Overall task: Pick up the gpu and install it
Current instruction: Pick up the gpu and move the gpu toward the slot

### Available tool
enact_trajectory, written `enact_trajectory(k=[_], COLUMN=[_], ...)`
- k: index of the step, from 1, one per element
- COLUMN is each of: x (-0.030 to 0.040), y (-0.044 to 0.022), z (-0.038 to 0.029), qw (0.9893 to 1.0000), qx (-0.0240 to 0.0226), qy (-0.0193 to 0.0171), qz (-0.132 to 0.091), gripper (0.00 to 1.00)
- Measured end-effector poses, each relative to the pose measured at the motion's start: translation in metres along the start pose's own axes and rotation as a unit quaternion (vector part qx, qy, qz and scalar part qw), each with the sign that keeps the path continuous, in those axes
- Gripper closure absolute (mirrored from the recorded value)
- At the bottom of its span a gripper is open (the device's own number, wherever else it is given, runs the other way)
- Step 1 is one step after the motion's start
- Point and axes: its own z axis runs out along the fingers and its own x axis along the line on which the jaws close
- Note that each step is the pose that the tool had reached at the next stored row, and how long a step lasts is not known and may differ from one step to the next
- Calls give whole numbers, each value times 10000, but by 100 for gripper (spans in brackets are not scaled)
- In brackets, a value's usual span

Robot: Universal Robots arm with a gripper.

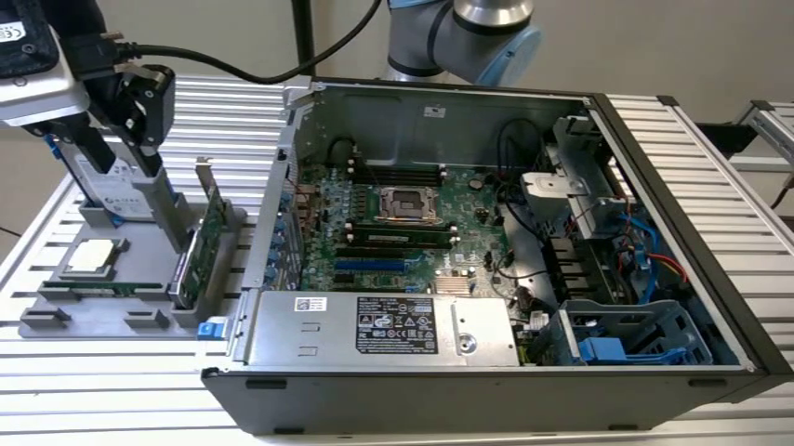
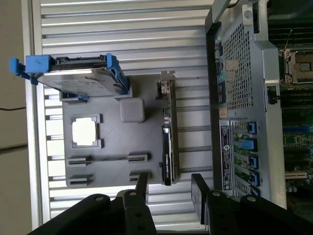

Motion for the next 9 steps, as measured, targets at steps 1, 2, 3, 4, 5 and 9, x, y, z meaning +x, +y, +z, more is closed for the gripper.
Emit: enact_trajectory(k=[1,2,3,4,5,9], x=[0,-1,-1,-1,-1,-1], y=[-1,-1,-2,-3,-3,-5], z=[8,17,25,32,39,64], qw=[10000,10000,10000,10000,10000,10000], qx=[0,0,0,1,0,0], qy=[0,0,0,1,0,0], qz=[0,0,0,0,0,0], gripper=[0,0,0,0,0,0])
